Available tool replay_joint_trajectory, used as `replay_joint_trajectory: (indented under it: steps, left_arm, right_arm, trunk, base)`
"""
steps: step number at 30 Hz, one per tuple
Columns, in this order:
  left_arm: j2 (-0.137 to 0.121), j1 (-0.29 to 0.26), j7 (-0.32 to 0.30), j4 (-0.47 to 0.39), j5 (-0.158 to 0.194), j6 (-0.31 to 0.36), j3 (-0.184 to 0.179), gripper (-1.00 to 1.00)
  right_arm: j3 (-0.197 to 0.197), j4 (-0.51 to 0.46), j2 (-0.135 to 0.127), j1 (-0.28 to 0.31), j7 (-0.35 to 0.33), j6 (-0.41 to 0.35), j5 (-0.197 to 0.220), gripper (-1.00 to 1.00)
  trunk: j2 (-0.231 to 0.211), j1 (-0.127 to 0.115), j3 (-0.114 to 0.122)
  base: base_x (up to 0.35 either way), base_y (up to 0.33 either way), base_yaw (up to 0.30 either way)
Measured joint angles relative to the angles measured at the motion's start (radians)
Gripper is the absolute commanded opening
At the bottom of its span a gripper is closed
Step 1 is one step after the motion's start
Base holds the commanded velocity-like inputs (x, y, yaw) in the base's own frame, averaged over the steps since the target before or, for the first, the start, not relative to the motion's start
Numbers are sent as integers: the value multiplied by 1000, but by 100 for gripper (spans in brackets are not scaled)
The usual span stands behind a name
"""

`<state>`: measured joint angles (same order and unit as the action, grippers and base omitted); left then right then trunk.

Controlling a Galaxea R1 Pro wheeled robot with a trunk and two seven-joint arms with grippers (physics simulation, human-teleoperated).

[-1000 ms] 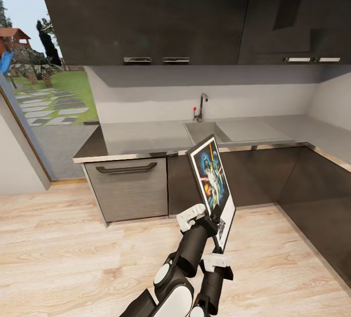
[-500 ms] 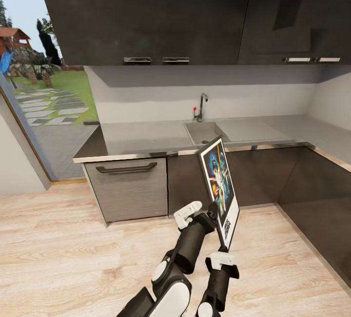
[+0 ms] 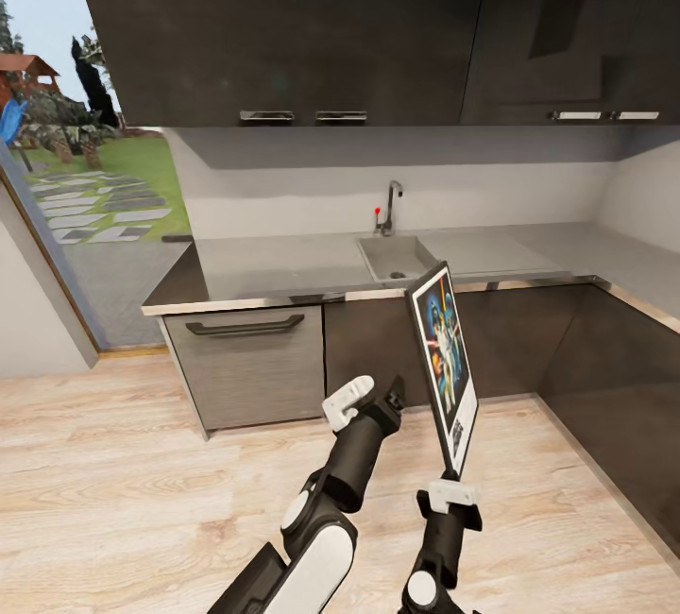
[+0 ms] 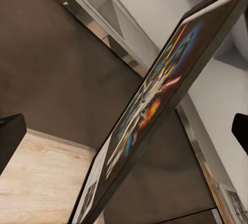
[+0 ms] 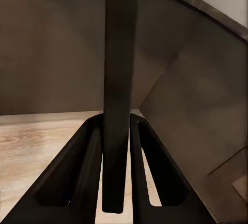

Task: Pick up the poster from the kitchen countertop and hang it on one of the wall nails in the kitchen.

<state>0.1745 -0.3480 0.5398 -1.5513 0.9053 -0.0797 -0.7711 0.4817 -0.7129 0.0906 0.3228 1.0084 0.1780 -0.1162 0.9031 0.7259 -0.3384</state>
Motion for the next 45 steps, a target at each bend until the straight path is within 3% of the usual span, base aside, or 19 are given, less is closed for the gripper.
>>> replay_joint_trajectory:
  steps: [8,13,18,19,26,27,31,32,33,37,40,44,45]
  left_arm:
    - [0,0,-11,-7,0,1,2,100]
    - [-50,1,-78,-9,0,2,13,100]
    - [-143,1,-212,-2,4,1,70,100]
    - [-181,1,-260,-1,6,2,84,100]
    - [-338,1,-452,20,12,-3,101,100]
    - [-378,1,-507,53,12,-6,101,100]
    - [-451,1,-657,182,28,-23,101,100]
    - [-463,1,-704,225,43,-32,102,100]
    - [-479,1,-799,314,83,-57,103,100]
    - [-498,1,-1013,542,186,-148,105,100]
    - [-503,2,-1100,672,221,-197,104,100]
    - [-505,2,-1148,774,236,-229,104,100]
    - [-506,1,-1184,827,240,-251,104,100]
  right_arm:
    - [-27,0,-20,4,-62,4,0,-100]
    - [-29,-1,-37,4,-75,5,1,-100]
    - [-30,-1,-58,4,-115,6,2,-100]
    - [-31,-1,-67,5,-131,7,3,-100]
    - [-34,-1,-90,6,-207,10,5,-100]
    - [-41,-1,-95,6,-232,11,4,-100]
    - [-53,-1,-101,6,-286,12,5,-100]
    - [-54,-1,-102,6,-301,13,5,-100]
    - [-57,-1,-103,6,-330,13,8,-100]
    - [-60,-1,-105,6,-386,32,25,-100]
    - [-60,-1,-106,6,-429,58,44,-100]
    - [-59,-1,-105,5,-483,71,56,-100]
    - [-59,-1,-105,5,-509,74,59,-100]
  trunk:
    - [0,0,0]
    - [0,0,0]
    - [0,0,0]
    - [0,0,0]
    - [0,0,0]
    - [0,0,0]
    - [0,0,0]
    - [0,0,0]
    - [0,0,0]
    - [0,0,0]
    - [0,0,0]
    - [0,0,0]
    - [0,0,0]
  base:
    - [0,0,0]
    - [0,0,0]
    - [0,0,0]
    - [0,0,0]
    - [0,0,0]
    - [0,0,0]
    - [0,0,0]
    - [0,0,0]
    - [0,0,0]
    - [0,0,0]
    - [0,0,0]
    - [0,0,0]
    - [0,0,0]
